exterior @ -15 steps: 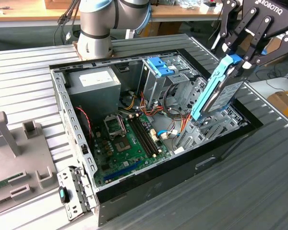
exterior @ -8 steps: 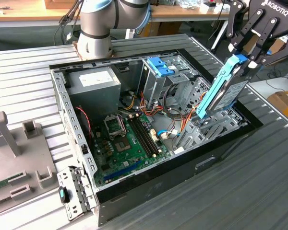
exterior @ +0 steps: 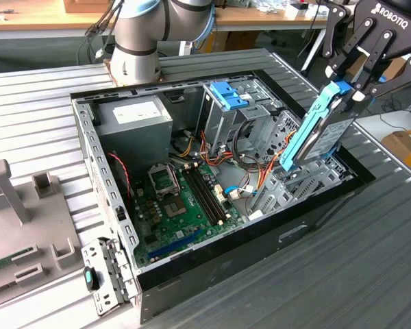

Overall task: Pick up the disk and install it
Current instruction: 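Insert the disk into the insertion slot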

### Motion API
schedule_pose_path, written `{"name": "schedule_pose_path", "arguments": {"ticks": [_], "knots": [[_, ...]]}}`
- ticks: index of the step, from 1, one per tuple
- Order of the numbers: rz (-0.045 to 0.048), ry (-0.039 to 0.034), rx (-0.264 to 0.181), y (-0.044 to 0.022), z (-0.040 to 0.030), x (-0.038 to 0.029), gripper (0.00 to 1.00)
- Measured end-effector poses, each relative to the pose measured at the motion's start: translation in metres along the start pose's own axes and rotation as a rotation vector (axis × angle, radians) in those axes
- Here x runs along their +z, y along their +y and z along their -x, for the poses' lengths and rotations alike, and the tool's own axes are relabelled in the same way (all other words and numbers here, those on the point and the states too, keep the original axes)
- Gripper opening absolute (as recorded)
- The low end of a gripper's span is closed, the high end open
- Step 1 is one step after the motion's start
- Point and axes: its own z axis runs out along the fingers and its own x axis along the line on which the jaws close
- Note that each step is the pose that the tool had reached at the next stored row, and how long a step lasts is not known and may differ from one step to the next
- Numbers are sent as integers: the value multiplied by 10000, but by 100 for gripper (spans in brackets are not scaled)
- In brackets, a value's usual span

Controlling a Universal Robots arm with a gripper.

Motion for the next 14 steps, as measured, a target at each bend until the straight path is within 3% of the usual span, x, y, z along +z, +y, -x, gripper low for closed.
{"name": "schedule_pose_path", "arguments": {"ticks": [10,14], "knots": [[0,16,2,-2,-3,216,36],[0,23,2,-3,-4,247,36]]}}
